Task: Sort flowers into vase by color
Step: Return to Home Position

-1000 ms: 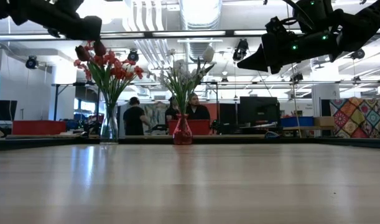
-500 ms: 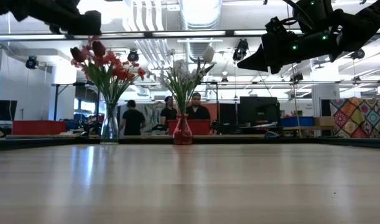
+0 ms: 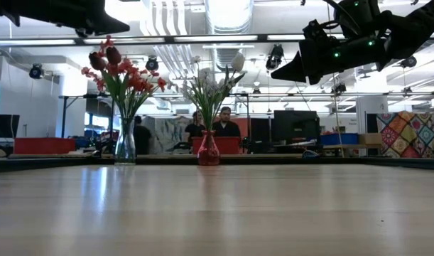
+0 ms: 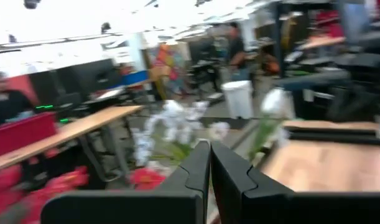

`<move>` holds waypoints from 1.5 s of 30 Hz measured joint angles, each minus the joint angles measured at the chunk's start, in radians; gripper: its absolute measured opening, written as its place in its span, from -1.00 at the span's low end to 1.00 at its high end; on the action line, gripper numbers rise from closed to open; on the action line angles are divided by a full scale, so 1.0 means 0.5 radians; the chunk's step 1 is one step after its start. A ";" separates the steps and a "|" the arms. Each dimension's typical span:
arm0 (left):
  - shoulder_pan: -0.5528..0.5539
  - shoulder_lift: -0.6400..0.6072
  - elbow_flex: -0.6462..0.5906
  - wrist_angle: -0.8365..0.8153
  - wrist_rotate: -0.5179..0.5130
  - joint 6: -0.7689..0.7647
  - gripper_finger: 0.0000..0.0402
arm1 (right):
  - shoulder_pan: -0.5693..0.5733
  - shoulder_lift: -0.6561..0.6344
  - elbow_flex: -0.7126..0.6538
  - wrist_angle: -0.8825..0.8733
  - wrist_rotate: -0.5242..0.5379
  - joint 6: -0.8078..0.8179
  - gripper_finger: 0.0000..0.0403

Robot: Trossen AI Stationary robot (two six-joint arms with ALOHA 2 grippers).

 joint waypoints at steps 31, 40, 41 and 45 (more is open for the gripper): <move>-0.632 0.349 -0.706 0.837 0.075 -0.232 -1.00 | -0.050 -0.127 -0.296 -0.128 -0.455 -0.063 -0.83; -0.631 0.232 -0.824 0.893 0.086 -0.260 -1.00 | -0.054 -0.593 -0.561 -0.117 -0.450 -0.034 -0.83; -0.631 0.206 -0.838 0.895 0.086 -0.259 -1.00 | -0.054 -0.656 -0.596 -0.115 -0.437 -0.022 -0.83; -0.630 0.065 -0.917 0.893 0.086 -0.263 -1.00 | -0.054 -0.904 -0.754 -0.137 -0.332 0.041 -0.83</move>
